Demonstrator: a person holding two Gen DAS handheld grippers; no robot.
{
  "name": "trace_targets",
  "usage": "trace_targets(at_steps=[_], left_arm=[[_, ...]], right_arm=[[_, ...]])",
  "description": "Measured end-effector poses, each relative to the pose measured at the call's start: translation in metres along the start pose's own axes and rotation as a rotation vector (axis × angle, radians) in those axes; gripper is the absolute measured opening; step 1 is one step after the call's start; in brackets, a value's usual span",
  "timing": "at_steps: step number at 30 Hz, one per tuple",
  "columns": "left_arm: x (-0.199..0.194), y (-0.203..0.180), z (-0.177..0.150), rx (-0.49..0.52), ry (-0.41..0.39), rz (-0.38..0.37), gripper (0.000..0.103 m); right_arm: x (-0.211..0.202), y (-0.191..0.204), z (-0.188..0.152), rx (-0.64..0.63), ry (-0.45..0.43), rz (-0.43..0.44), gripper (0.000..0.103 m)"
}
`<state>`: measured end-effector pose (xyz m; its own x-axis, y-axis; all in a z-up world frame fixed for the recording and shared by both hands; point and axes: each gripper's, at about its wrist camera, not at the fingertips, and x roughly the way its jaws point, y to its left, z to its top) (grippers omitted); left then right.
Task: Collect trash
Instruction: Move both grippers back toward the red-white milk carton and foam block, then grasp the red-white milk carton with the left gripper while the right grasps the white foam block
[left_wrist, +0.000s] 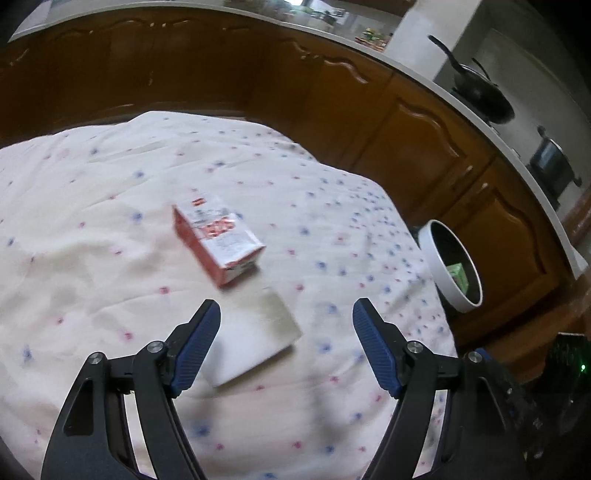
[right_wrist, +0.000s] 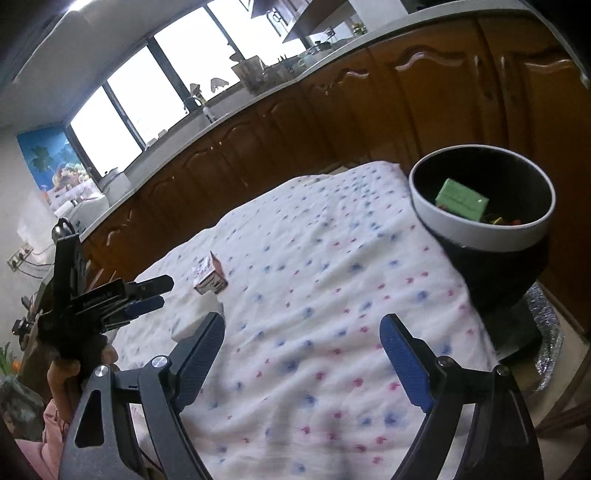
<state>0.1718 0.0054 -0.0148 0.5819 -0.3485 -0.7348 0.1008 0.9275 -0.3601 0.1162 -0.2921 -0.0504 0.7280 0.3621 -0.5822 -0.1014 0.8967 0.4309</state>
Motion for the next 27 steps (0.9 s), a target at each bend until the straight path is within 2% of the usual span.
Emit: trace_targets(at_steps=[10,17,24,25,27], left_arm=[[0.016,0.027,0.017,-0.067,0.029,0.076,0.076],[0.049,0.023,0.049,-0.003,0.083,0.173,0.076],[0.095,0.035,0.070,0.033,0.149,0.271,0.076],[0.096,0.035,0.071,0.046,0.144,0.259,0.075],[0.093,0.033,0.071,0.083,0.126,0.260,0.057]], right_arm=[[0.016,0.021,-0.008,-0.059,0.039,0.030,0.088],[0.031,0.038,-0.014,-0.125,0.084,0.057,0.088],[0.043,0.038,-0.013,-0.136,0.118,0.061,0.088],[0.045,0.040,-0.013,-0.145,0.122,0.063,0.088],[0.049,0.047,-0.008,-0.189,0.135,0.072,0.088]])
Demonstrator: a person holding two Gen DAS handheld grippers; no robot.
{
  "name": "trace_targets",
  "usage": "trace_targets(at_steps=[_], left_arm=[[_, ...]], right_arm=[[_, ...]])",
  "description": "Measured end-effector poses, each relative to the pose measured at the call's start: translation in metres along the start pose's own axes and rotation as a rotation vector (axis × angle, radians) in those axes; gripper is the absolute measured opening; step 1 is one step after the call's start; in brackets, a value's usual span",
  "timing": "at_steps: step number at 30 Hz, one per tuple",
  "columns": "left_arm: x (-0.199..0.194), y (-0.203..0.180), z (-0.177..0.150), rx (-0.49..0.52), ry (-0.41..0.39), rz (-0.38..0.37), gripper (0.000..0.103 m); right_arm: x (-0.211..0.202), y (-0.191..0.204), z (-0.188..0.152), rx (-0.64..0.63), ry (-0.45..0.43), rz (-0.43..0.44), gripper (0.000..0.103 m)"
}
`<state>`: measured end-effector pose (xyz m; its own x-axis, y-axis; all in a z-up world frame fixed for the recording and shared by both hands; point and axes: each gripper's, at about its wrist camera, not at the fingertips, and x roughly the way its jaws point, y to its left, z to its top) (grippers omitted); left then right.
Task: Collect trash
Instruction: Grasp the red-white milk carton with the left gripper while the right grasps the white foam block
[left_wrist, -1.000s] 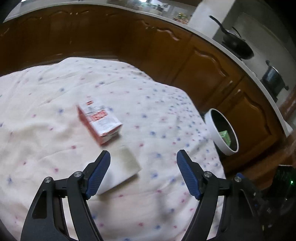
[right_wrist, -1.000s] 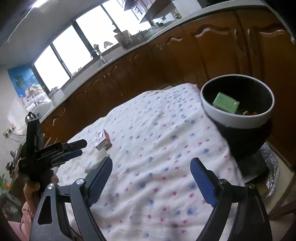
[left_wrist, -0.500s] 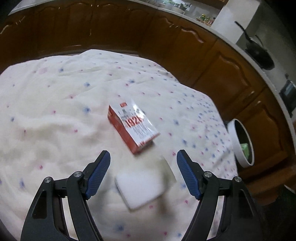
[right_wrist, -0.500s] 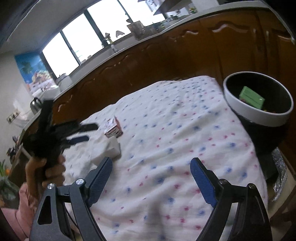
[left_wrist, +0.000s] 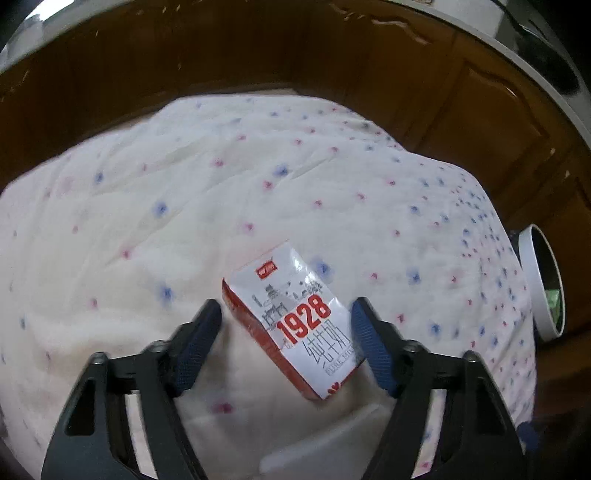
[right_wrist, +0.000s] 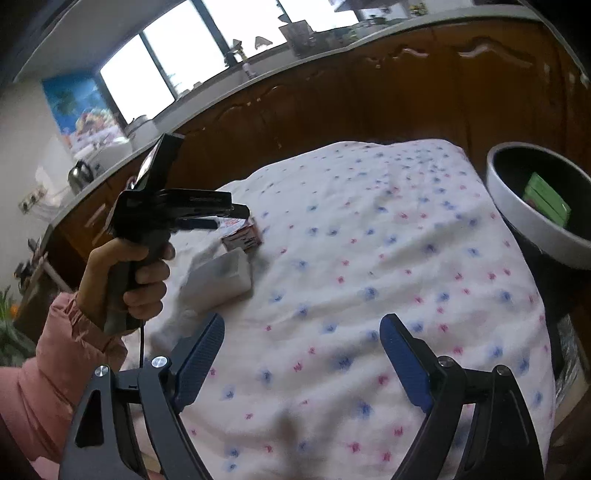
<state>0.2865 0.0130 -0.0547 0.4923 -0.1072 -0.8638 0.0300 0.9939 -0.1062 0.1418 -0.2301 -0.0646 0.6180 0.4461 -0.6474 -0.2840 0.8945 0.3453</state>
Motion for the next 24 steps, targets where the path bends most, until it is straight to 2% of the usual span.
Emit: trace_targets(at_steps=[1,3,4,8,12,15,19,20,21,23,24], left_arm=[[-0.002,-0.001,-0.001,0.031,-0.007,0.026,0.044],[-0.003,0.002,-0.002,0.058,-0.007,0.005,0.020],[-0.004,0.007,-0.004,0.067,-0.005,-0.009,0.014],[-0.015,0.023,-0.010,0.085,-0.013,-0.057,0.001],[-0.026,0.041,-0.016,0.055,-0.019,-0.107,0.001],[-0.033,0.052,-0.024,0.039,-0.021,-0.123,0.001],[-0.041,0.068,-0.030,0.005,-0.020,-0.138,0.002],[-0.042,0.072,-0.031,-0.002,-0.020,-0.143,0.006],[-0.042,0.074,-0.032,-0.006,-0.017,-0.150,0.009],[-0.041,0.077,-0.035,-0.018,-0.012,-0.168,0.026],[-0.039,0.076,-0.038,-0.019,-0.010,-0.177,0.030]], right_arm=[[0.002,0.004,0.002,-0.024,0.005,0.003,0.088],[0.011,0.016,0.013,-0.113,0.020,0.026,0.088],[0.016,0.022,0.017,-0.149,0.029,0.040,0.088],[0.046,0.051,0.033,-0.325,0.100,0.124,0.088],[0.081,0.079,0.040,-0.452,0.181,0.173,0.088],[0.106,0.090,0.041,-0.399,0.225,0.192,0.088],[0.122,0.102,0.034,-0.384,0.252,0.171,0.088],[0.126,0.104,0.031,-0.383,0.267,0.161,0.087],[0.129,0.105,0.028,-0.382,0.273,0.144,0.082],[0.127,0.098,0.028,-0.367,0.257,0.134,0.078],[0.124,0.093,0.028,-0.347,0.254,0.148,0.075]])
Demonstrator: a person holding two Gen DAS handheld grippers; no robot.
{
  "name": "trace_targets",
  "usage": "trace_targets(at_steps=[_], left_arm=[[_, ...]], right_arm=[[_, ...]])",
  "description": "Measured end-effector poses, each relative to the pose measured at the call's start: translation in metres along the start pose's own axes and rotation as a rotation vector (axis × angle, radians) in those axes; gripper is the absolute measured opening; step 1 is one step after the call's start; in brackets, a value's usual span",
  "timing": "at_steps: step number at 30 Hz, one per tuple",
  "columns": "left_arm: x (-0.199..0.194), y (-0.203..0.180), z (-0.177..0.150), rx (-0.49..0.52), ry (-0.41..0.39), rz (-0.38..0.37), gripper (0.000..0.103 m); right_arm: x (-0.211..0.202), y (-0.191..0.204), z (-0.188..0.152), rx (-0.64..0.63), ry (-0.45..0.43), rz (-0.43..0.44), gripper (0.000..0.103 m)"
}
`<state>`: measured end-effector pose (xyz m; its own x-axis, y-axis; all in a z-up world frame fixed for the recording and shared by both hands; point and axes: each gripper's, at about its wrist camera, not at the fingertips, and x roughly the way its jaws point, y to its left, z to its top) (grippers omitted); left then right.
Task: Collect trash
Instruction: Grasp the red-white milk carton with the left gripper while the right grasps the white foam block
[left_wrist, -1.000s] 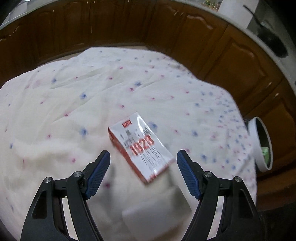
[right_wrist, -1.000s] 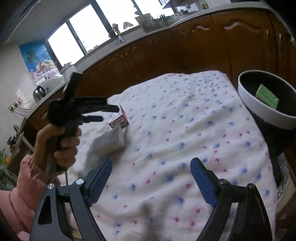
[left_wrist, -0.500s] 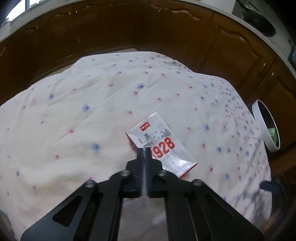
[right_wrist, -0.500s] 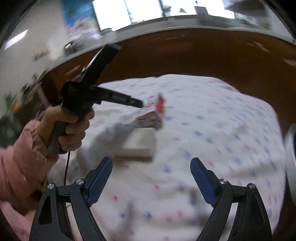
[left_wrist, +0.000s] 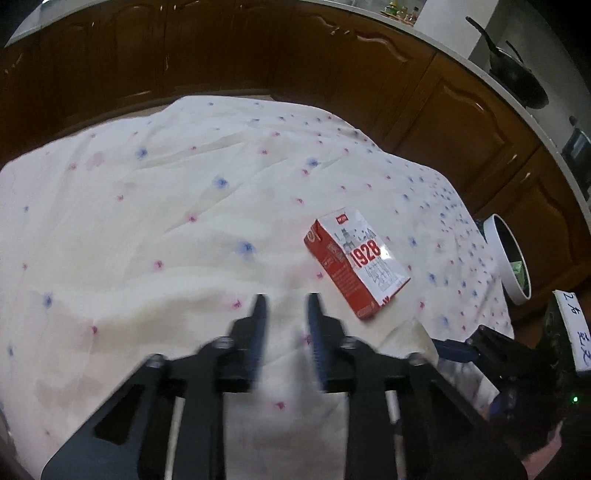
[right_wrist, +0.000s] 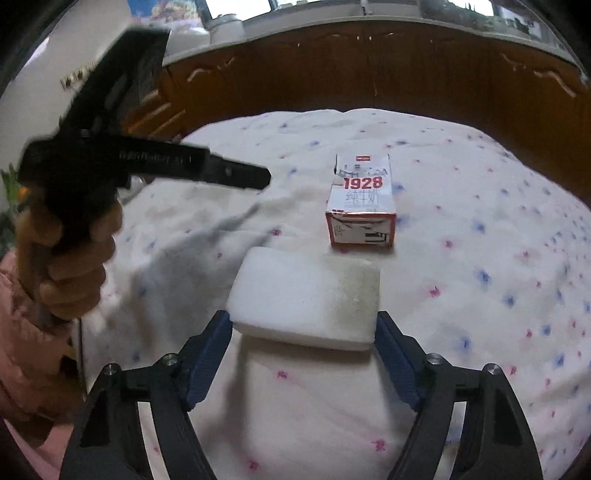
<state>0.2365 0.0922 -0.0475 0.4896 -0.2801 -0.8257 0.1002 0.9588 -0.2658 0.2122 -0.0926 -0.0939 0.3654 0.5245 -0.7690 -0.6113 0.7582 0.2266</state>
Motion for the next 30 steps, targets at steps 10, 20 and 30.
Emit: trace_targets(at_steps=[10,20,30], left_arm=[[0.015,-0.031,-0.001,-0.032,0.010,-0.076,0.056],[0.053,-0.080,0.033,-0.026,-0.019,0.116,0.085],[0.032,-0.060,0.023,0.083,-0.016,0.069,0.047]], right_arm=[[-0.079,-0.078,-0.040,0.278,-0.071,-0.273,0.029],[-0.103,-0.078,-0.064,0.220,-0.131,-0.179,0.063],[-0.066,-0.039,-0.031,0.066,-0.126,-0.123,0.070]])
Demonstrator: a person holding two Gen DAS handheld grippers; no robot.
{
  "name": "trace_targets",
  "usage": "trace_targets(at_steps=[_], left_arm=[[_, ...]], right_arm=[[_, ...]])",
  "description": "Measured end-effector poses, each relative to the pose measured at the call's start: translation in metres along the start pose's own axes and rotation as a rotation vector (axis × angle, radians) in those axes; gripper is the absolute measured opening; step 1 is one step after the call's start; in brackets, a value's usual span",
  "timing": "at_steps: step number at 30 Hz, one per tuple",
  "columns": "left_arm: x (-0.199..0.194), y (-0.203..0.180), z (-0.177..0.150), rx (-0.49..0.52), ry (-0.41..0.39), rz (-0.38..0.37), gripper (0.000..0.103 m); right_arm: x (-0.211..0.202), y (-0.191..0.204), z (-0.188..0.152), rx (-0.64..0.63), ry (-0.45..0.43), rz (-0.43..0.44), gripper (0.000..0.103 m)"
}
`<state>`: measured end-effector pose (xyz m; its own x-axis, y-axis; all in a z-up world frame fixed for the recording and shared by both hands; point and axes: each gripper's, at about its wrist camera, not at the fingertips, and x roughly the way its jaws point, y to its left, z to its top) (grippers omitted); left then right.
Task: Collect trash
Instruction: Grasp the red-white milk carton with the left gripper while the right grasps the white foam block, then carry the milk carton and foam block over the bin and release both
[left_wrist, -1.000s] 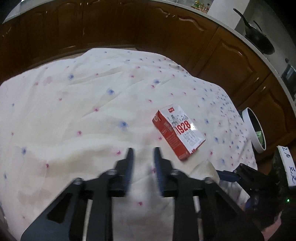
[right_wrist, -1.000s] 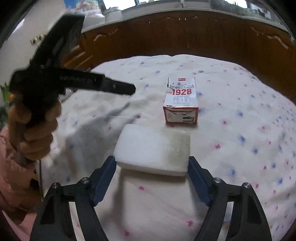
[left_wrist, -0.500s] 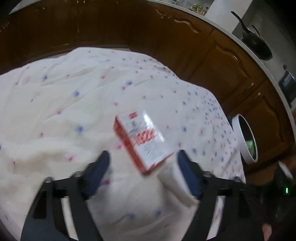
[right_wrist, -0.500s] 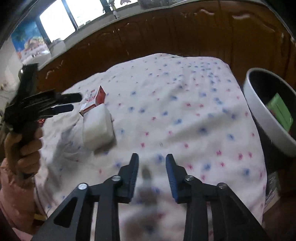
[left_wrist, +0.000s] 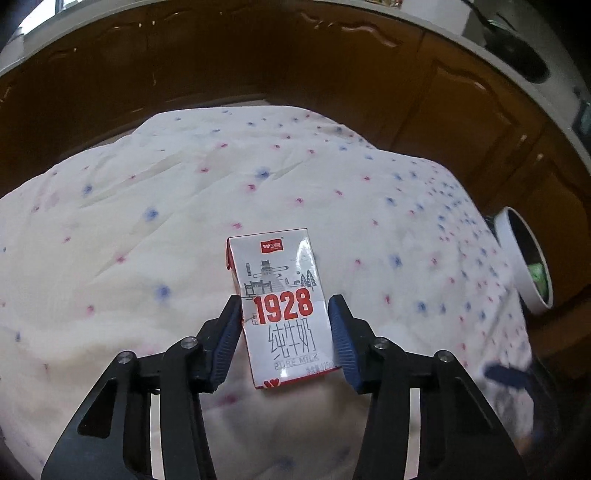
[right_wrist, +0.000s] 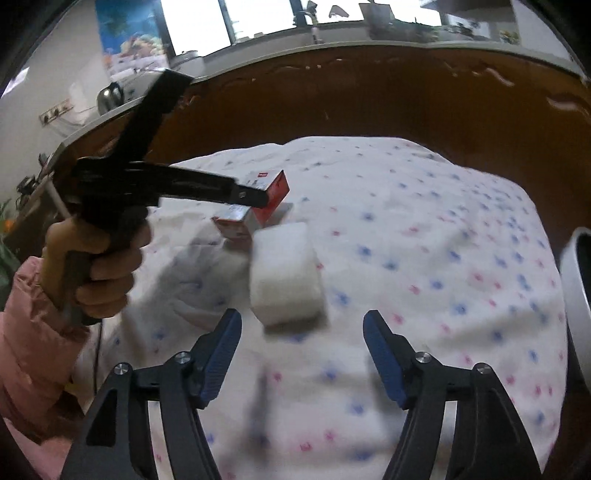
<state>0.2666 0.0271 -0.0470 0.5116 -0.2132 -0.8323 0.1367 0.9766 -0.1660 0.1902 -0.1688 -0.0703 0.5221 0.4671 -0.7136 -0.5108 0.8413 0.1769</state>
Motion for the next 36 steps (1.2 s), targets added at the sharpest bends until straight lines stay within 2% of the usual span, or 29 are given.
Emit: trace_targets(at_steps=[4,8,10,11,12,14,18,19,20,24,28,36], left_arm=[[-0.018,0.015,-0.019,0.041,0.020,-0.028,0.046],[-0.018,0.025,-0.042,0.065,0.060,-0.033,0.047],[-0.020,0.025,-0.048,0.069,0.051,-0.034,0.047],[-0.021,0.024,-0.050,0.063,0.048,-0.031,0.047],[-0.021,0.023,-0.052,0.057,0.048,-0.022,0.049],[-0.020,0.021,-0.056,0.054,0.045,0.005,0.060],[-0.018,0.015,-0.066,0.051,0.007,0.039,0.061],[-0.017,0.014,-0.068,0.037,0.004,0.040,0.058],[-0.016,0.013,-0.069,0.027,-0.001,0.043,0.049],[-0.023,0.007,-0.069,0.000,-0.034,0.011,0.046],[-0.035,-0.026,-0.067,0.064,-0.080,0.013,0.046],[-0.045,-0.093,-0.073,0.207,-0.113,0.012,0.046]], right_arm=[[0.017,0.015,0.012,-0.053,0.009,-0.011,0.070],[0.038,0.018,0.018,-0.057,0.038,-0.005,0.070],[0.046,0.018,0.017,-0.059,0.053,-0.021,0.069],[0.050,0.017,0.016,-0.055,0.066,-0.024,0.066],[0.051,0.015,0.015,-0.039,0.075,-0.027,0.048],[0.051,0.008,0.015,-0.003,0.078,-0.025,0.049],[0.024,-0.006,0.005,0.087,0.026,-0.037,0.049],[0.021,-0.010,0.005,0.106,0.017,-0.036,0.049],[0.014,-0.014,0.002,0.128,0.006,-0.036,0.049],[-0.008,-0.023,-0.012,0.180,-0.026,-0.055,0.049],[-0.031,-0.032,-0.026,0.241,-0.065,-0.067,0.049],[-0.068,-0.048,-0.048,0.321,-0.125,-0.123,0.049]])
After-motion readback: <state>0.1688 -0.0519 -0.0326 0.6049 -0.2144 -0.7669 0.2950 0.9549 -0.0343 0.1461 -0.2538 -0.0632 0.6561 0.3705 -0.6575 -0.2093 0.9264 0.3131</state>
